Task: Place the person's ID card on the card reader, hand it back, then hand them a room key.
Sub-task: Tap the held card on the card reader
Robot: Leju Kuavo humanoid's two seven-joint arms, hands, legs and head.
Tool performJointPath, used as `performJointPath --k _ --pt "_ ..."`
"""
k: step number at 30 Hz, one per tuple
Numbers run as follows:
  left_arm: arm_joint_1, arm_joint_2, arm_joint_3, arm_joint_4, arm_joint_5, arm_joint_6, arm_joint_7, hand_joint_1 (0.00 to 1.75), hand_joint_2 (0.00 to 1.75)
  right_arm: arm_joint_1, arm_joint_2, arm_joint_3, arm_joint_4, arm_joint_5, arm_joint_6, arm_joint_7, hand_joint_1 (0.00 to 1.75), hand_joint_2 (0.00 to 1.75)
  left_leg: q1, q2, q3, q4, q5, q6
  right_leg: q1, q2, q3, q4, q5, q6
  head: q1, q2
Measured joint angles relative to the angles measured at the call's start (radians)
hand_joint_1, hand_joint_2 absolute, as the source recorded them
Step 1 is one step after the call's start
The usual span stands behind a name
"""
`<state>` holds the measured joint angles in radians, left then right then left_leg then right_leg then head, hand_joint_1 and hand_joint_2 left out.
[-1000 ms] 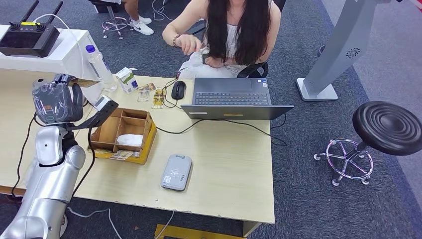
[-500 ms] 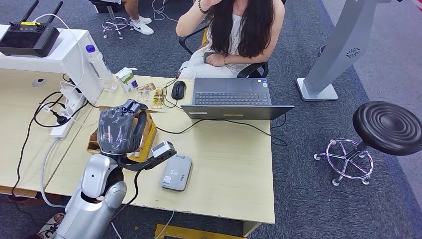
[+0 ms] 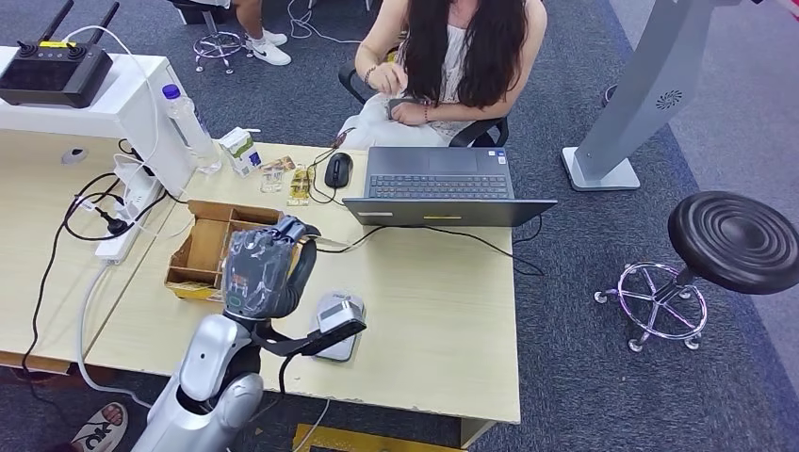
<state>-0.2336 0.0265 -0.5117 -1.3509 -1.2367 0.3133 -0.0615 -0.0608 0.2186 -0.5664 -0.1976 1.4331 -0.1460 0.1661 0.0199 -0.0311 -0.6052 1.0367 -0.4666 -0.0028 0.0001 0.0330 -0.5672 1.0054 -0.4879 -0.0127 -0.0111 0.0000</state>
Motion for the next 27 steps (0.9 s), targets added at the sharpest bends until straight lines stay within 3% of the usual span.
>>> performJointPath --k 6,14,27 --pt "0.031 -0.026 -0.040 0.062 -0.016 -0.064 0.067 1.75 1.75 0.000 0.001 -0.004 0.000 -0.007 -0.003 0.007 0.00 1.75 0.000 0.000 0.000 0.000 0.000 0.000 0.000 0.000 0.000 0.000 0.000 0.000 0.000 0.000" --pt "0.102 -0.043 -0.047 0.113 -0.065 -0.055 0.152 1.75 1.75 0.002 0.003 -0.026 0.000 -0.023 -0.020 0.016 0.00 1.75 0.000 0.000 0.000 0.000 0.000 0.000 0.000 0.000 0.000 0.000 -0.001 0.000 0.000 0.000" --pt "0.157 -0.071 0.001 0.208 -0.123 -0.053 0.215 1.75 1.75 0.003 0.003 -0.043 0.000 -0.018 -0.021 0.023 0.00 1.75 0.000 0.000 -0.001 0.000 -0.001 0.000 0.000 -0.001 0.000 0.000 -0.001 0.000 0.000 0.000"
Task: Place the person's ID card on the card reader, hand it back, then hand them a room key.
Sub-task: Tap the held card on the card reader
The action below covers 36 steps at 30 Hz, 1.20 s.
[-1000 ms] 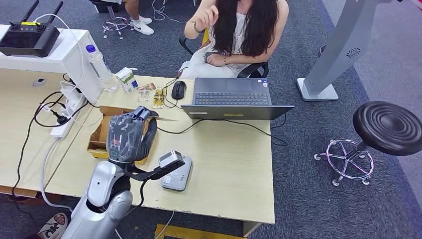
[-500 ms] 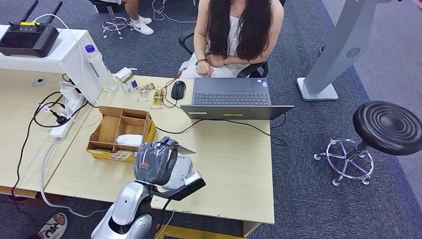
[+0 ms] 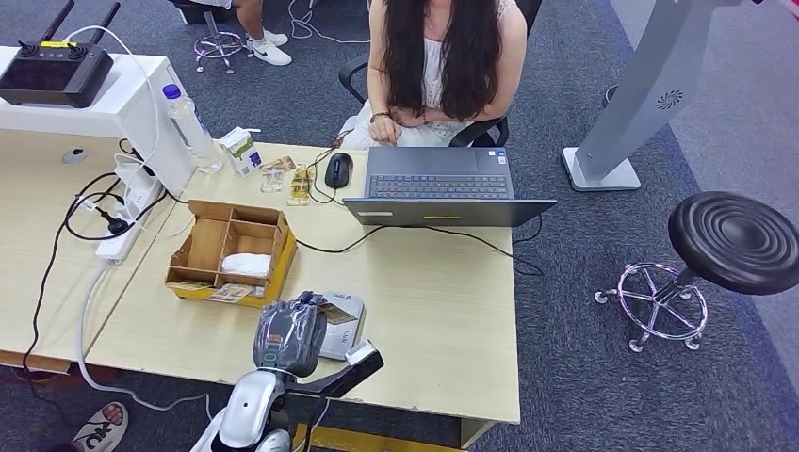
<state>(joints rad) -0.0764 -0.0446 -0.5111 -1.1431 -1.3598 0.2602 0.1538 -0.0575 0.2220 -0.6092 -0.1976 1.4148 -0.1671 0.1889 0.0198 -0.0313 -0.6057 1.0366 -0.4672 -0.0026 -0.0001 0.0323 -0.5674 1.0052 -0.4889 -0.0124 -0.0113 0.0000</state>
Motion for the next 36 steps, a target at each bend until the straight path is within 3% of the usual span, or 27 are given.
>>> performJointPath --k 12,25,30,33,36 --pt "-0.027 -0.025 0.094 0.128 -0.027 0.012 0.051 1.75 1.75 0.000 0.003 -0.002 0.000 0.031 0.002 0.009 0.00 1.75 0.000 0.000 0.000 0.000 0.000 0.000 0.000 -0.001 0.001 0.000 0.000 0.000 0.000 0.000" --pt "-0.084 -0.048 0.147 0.238 -0.028 0.028 0.035 1.75 1.75 0.000 0.002 0.000 -0.001 0.049 0.023 0.000 0.00 1.75 0.000 -0.001 0.003 0.000 0.000 0.000 0.000 -0.001 0.003 0.000 0.000 0.000 0.000 0.000" --pt "-0.087 -0.051 0.157 0.241 -0.028 0.171 -0.052 1.75 1.75 0.000 0.002 0.000 -0.002 0.051 0.022 -0.003 0.00 1.75 0.000 0.000 0.003 0.000 0.000 0.000 0.000 -0.001 0.003 0.000 0.000 0.000 0.000 0.000" --pt "-0.087 -0.044 0.159 0.191 -0.036 0.301 -0.110 1.75 1.75 0.000 0.000 0.001 -0.002 0.056 0.030 -0.016 0.00 1.75 0.000 0.000 0.002 0.000 0.000 0.000 0.000 -0.001 0.002 0.000 0.000 0.000 0.000 0.000" --pt "-0.092 -0.033 0.159 0.126 -0.040 0.352 -0.131 1.75 1.75 0.000 -0.002 0.004 -0.002 0.060 0.035 -0.022 0.00 1.75 0.000 0.000 0.002 0.000 0.000 0.000 0.000 -0.001 0.002 0.000 0.000 0.000 0.000 0.000"
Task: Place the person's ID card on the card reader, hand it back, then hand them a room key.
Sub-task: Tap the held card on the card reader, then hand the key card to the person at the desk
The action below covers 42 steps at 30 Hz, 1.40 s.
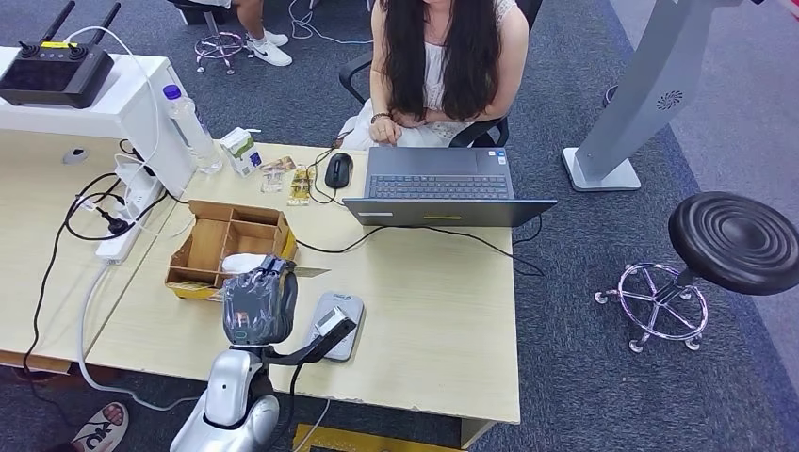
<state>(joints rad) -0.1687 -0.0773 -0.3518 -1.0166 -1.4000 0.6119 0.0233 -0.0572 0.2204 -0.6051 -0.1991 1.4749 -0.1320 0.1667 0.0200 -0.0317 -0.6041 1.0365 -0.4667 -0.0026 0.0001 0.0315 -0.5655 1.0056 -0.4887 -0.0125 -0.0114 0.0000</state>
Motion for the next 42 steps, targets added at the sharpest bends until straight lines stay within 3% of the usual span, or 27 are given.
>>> performJointPath --k 6,12,17,21,25,29,35,39,42 --pt "-0.002 0.014 0.000 -0.058 -0.003 0.019 -0.014 1.75 1.75 0.000 -0.001 0.009 0.000 0.001 0.000 -0.001 0.00 1.75 0.000 0.000 0.000 0.000 0.000 0.000 0.000 0.000 0.000 0.000 0.000 0.000 0.000 0.000" --pt "-0.001 0.052 0.001 -0.204 -0.003 0.078 -0.101 1.75 1.75 0.000 -0.001 0.019 0.000 0.013 0.000 -0.003 0.00 1.75 0.000 0.000 0.000 0.000 0.000 0.000 0.000 0.000 0.000 0.000 0.000 0.000 0.000 0.000" --pt "-0.074 0.100 0.009 -0.260 -0.021 -0.010 -0.048 1.75 1.75 -0.001 -0.002 0.033 0.000 0.028 0.010 -0.006 0.00 1.75 0.000 -0.001 0.000 0.000 0.001 0.000 0.000 -0.001 -0.001 0.000 0.000 0.000 0.000 0.000" --pt "-0.271 0.147 0.026 -0.132 -0.047 -0.090 -0.005 1.75 1.75 -0.004 -0.002 0.051 -0.002 0.040 0.027 -0.011 0.00 1.75 0.001 -0.002 -0.001 0.000 0.004 -0.002 0.001 -0.002 -0.001 0.002 0.002 -0.001 0.000 0.000" --pt "-0.439 0.174 0.039 0.044 -0.058 -0.095 -0.002 1.75 1.75 -0.006 -0.002 0.063 -0.003 0.041 0.034 -0.011 0.00 1.75 0.001 -0.001 -0.001 0.000 0.006 -0.004 0.001 0.000 -0.001 0.003 0.004 -0.002 0.000 0.000" --pt "-0.504 0.183 0.040 0.145 -0.060 -0.086 -0.002 1.75 1.75 -0.006 -0.002 0.066 -0.004 0.041 0.036 -0.011 0.00 1.75 0.001 -0.001 -0.001 0.000 0.005 -0.003 0.001 0.000 -0.002 0.003 0.004 -0.002 0.000 0.000" --pt "-0.520 0.182 0.040 0.206 -0.055 -0.080 -0.004 1.75 1.75 -0.006 -0.002 0.069 -0.004 0.039 0.037 -0.009 0.00 1.75 0.001 -0.001 -0.002 0.000 0.005 -0.004 0.001 0.001 -0.004 0.003 0.004 -0.002 0.000 0.000" --pt "-0.519 0.175 0.040 0.221 -0.057 -0.078 -0.004 0.00 1.75 -0.006 -0.002 0.070 -0.004 0.037 0.037 -0.010 0.00 1.75 0.001 -0.001 -0.003 0.000 0.005 -0.004 0.001 0.001 -0.004 0.003 0.004 -0.002 0.000 0.000" --pt "-0.516 0.170 0.040 0.230 -0.053 -0.076 -0.003 0.00 1.75 -0.006 -0.002 0.070 -0.004 0.036 0.037 -0.010 0.00 1.75 0.001 0.000 -0.003 0.000 0.005 -0.004 0.001 0.001 -0.004 0.003 0.004 -0.002 0.000 0.000"
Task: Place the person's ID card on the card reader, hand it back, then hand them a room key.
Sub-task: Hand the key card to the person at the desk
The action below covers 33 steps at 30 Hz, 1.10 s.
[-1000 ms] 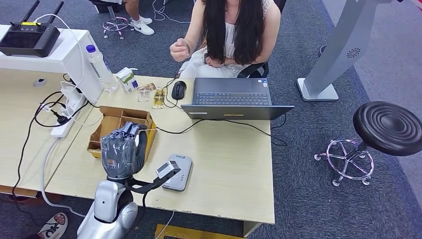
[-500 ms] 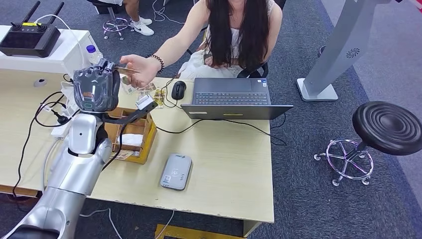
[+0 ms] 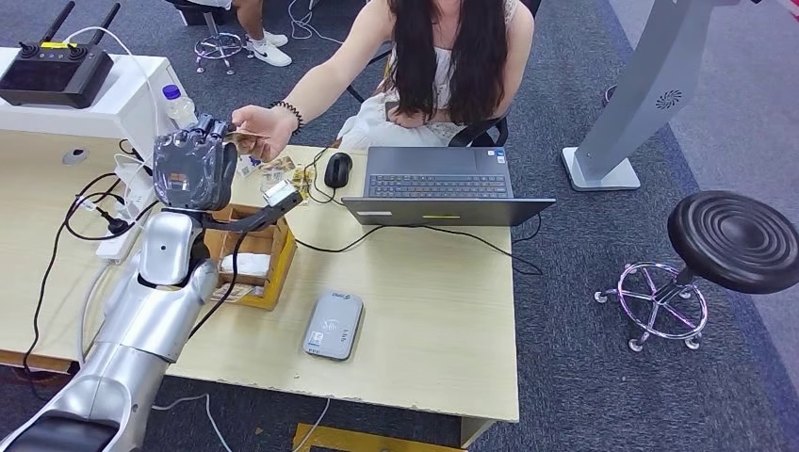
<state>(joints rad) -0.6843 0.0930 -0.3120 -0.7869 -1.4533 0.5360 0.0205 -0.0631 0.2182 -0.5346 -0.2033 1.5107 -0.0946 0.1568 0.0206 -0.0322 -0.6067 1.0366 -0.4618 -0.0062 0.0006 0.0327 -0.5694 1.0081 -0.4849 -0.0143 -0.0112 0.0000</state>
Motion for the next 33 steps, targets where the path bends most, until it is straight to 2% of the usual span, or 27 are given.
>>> performJointPath --k 19,27,29,30,33 --pt "0.006 -0.008 0.000 0.019 0.025 0.022 -0.005 0.00 1.75 0.000 0.000 0.000 0.000 -0.001 0.000 0.001 0.00 1.75 0.000 0.000 0.000 0.000 0.000 0.000 0.000 0.000 0.000 0.000 0.000 0.000 0.000 0.000" --pt "0.051 -0.017 0.000 -0.019 0.022 0.040 -0.001 0.00 1.75 0.000 0.000 0.000 0.000 -0.011 -0.002 0.003 0.00 1.75 0.000 0.000 0.000 0.000 0.000 0.000 0.000 0.000 0.000 0.000 0.000 0.000 0.000 0.000" --pt "0.094 -0.019 0.000 -0.070 0.038 0.028 -0.018 0.00 1.75 0.001 0.000 -0.001 0.000 -0.027 -0.010 0.006 0.00 1.75 0.000 0.001 0.000 0.000 -0.001 0.000 0.000 0.001 0.001 0.000 0.000 0.000 0.000 0.000" --pt "0.140 -0.020 0.000 -0.116 0.049 0.019 -0.035 0.00 1.75 0.001 0.000 -0.003 0.000 -0.042 -0.017 0.007 0.00 1.75 -0.001 0.003 0.000 -0.001 -0.002 0.001 -0.001 0.003 0.001 0.000 -0.001 0.000 0.000 0.000" --pt "0.383 -0.008 -0.007 -0.348 0.045 0.019 -0.057 0.00 1.75 0.007 0.000 -0.018 0.000 -0.090 -0.044 0.010 0.00 1.75 -0.003 0.012 0.006 -0.002 -0.008 0.001 -0.003 0.012 0.003 0.000 -0.004 0.001 -0.001 0.000"
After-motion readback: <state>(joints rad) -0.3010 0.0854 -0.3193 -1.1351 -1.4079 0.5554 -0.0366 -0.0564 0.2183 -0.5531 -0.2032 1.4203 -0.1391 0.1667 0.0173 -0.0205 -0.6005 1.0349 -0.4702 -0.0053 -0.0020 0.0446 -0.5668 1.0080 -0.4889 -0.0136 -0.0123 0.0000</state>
